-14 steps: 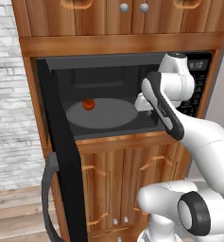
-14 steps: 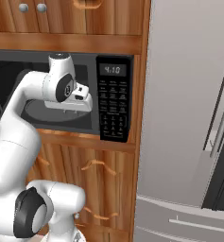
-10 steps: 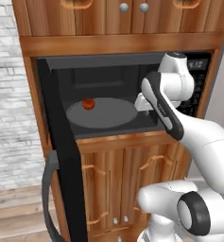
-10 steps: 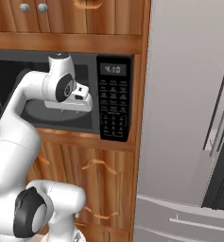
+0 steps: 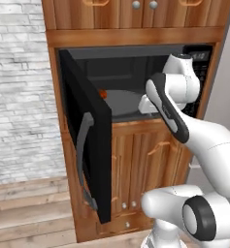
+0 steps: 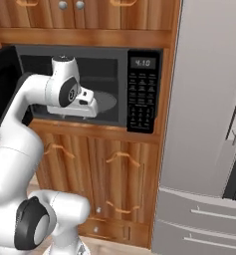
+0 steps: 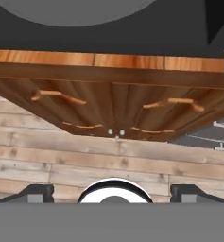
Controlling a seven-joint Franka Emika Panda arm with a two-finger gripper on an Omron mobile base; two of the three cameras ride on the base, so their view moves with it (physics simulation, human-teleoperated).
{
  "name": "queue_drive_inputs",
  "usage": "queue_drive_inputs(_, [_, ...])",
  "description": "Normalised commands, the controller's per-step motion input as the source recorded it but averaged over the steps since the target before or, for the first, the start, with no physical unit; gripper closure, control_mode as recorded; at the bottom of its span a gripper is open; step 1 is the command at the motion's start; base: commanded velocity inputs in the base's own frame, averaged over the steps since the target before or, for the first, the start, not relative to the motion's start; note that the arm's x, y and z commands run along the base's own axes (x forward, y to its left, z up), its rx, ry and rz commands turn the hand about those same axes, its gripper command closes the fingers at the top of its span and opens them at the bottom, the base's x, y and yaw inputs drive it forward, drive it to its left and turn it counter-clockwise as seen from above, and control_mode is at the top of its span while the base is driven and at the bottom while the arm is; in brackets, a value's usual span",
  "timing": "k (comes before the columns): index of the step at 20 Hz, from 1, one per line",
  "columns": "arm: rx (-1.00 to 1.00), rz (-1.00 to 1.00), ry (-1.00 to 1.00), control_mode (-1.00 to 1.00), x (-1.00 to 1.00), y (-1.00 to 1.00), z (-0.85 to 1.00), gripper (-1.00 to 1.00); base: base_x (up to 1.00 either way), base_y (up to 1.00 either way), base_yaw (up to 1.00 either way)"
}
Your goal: Close the microwave door.
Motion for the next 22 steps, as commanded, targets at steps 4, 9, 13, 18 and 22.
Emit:
queue_drive_inputs(4, [0.0, 0.0, 0.0, 1.0, 0.0, 0.0, 0.0, -1.0, -0.45, 0.25, 0.0])
queue_drive_inputs(9, [0.0, 0.0, 0.0, 1.0, 0.0, 0.0, 0.0, -1.0, -0.26, 0.0, 0.0])
queue_drive_inputs(13, [0.0, 0.0, -0.01, -1.0, -0.17, 0.0, 0.0, -1.0, -0.01, 0.0, 0.0])
queue_drive_inputs(18, [0.0, 0.0, -0.35, -1.0, -0.93, 0.0, 0.45, -1.0, 0.0, 0.0, 0.0])
queue_drive_inputs(22, [-0.04, -0.04, -0.48, -1.0, -1.0, 0.08, 0.64, -1.0, 0.0, 0.0, 0.0])
